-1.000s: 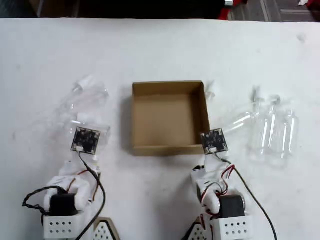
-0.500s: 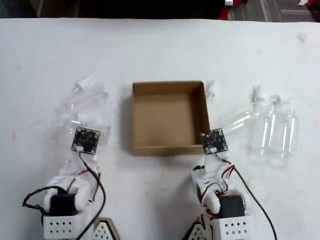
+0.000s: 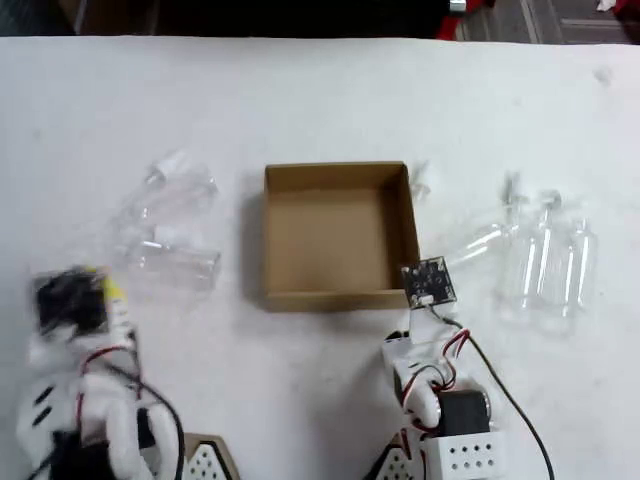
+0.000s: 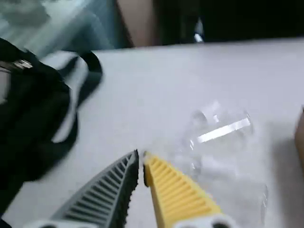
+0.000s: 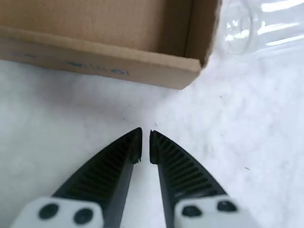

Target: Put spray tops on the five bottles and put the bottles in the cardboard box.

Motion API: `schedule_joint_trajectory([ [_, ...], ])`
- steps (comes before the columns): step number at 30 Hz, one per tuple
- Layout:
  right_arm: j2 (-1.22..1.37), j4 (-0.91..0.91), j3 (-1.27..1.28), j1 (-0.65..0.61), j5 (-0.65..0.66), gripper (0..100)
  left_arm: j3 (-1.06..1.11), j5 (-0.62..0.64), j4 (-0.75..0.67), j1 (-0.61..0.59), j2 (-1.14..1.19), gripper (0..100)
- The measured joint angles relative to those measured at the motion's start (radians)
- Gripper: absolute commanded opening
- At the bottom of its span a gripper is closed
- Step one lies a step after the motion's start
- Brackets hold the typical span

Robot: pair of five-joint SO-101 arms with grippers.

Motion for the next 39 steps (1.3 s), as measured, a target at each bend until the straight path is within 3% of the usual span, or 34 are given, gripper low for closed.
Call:
schedule_joint_trajectory([
  [5, 0.000, 0.000, 0.000, 0.000, 0.000, 1.7, -0.092, 0.000, -0.054, -0.157, -0.003, 2],
  [10, 0.000, 0.000, 0.000, 0.000, 0.000, 1.7, -0.094, 0.000, -0.055, -0.213, -0.003, 2],
  [23, 0.000, 0.000, 0.000, 0.000, 0.000, 2.1, -0.094, 0.000, -0.057, -0.224, -0.003, 3],
  [30, 0.000, 0.000, 0.000, 0.000, 0.000, 2.1, -0.094, -0.063, -0.080, -0.224, -0.003, 14],
  [39, 0.000, 0.000, 0.000, 0.000, 0.000, 2.1, -0.094, -0.132, -0.101, -0.123, -0.003, 15],
])
